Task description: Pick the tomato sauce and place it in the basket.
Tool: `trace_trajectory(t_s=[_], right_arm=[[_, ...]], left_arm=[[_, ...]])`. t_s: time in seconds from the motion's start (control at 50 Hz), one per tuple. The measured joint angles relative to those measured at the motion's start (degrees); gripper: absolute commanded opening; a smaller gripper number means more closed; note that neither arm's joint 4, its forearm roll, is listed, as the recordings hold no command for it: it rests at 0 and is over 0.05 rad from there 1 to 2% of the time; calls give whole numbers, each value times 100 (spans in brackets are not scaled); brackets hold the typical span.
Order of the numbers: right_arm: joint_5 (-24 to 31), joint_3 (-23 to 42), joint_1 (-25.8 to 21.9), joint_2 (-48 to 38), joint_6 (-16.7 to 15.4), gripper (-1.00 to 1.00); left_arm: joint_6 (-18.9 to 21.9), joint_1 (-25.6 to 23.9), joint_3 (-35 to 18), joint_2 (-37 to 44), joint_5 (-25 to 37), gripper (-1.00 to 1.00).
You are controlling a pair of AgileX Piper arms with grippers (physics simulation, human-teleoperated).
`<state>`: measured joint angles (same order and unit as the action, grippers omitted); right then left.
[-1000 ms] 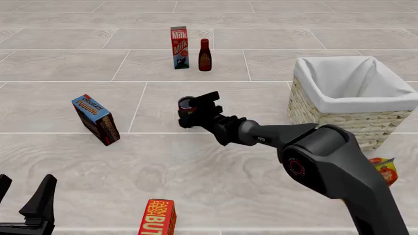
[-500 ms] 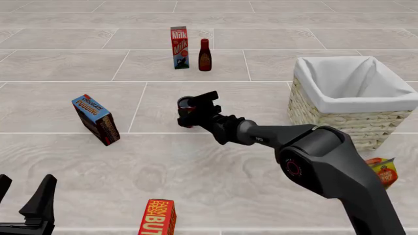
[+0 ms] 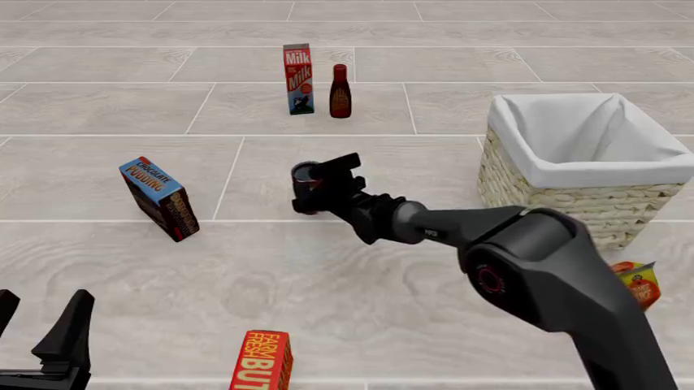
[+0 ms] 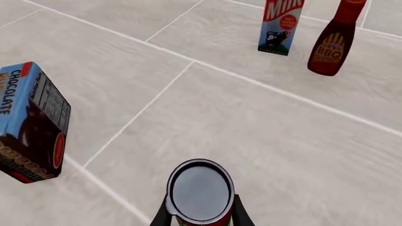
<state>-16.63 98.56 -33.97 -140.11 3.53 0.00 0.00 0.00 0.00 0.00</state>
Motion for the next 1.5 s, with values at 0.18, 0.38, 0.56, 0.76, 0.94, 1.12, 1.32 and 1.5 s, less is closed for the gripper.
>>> trace_trajectory(t_s=[0.18, 0.38, 0.56, 0.76, 0.94, 1.12, 1.32, 1.5], right_arm=[[-112, -260, -44, 237, 10, -100], [-195, -483, -74, 495, -5, -100], [-281, -709, -93, 779, -14, -100], [-405, -1047, -69, 1175, -53, -100], [-505, -1373, -46, 1535, -88, -100], [-577, -1675, -10, 1871, -130, -100], [-622, -1989, 17, 2240, -198, -100], [-698, -2311, 70, 2608, -271, -100]], left_arm=[[0, 0, 0, 0, 0, 100], [0, 0, 0, 0, 0, 100], [0, 0, 0, 0, 0, 100], [0, 0, 0, 0, 0, 100], [0, 0, 0, 0, 0, 100], [0, 0, 0, 0, 0, 100], [0, 0, 0, 0, 0, 100], [0, 0, 0, 0, 0, 100]])
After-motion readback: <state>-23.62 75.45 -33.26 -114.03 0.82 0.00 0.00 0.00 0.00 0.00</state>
